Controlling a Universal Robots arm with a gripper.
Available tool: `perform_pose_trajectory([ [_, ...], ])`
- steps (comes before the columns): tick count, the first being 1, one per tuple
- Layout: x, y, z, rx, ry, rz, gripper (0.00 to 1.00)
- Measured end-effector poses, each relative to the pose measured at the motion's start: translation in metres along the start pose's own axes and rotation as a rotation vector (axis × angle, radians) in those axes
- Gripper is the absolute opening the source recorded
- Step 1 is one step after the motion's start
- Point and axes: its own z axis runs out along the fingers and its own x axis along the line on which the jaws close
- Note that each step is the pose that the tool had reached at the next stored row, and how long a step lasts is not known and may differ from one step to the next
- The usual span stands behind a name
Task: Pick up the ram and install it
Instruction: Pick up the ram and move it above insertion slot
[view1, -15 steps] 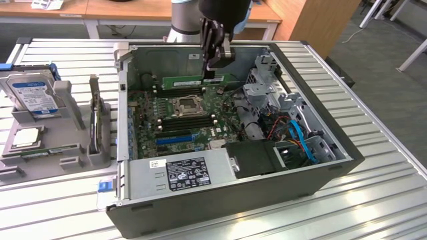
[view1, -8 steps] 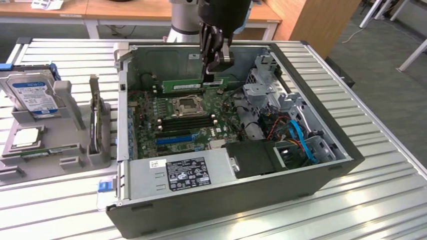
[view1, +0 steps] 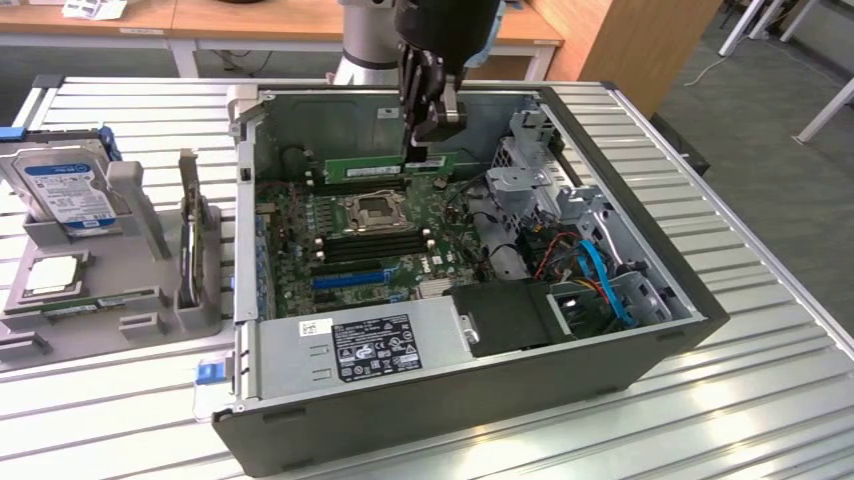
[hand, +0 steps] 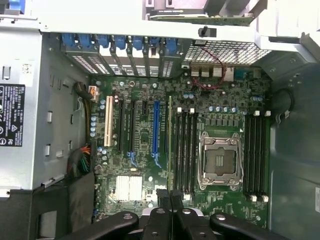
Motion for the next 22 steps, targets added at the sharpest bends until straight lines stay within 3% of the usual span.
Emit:
perform_pose_trajectory([
  [14,-0.020,-0.0005,0.0024,0.0003,-0.0085,0.000,0.11],
  [22,-0.028,-0.0007,0.0032,0.0004,-0.0097,-0.001,0.11],
])
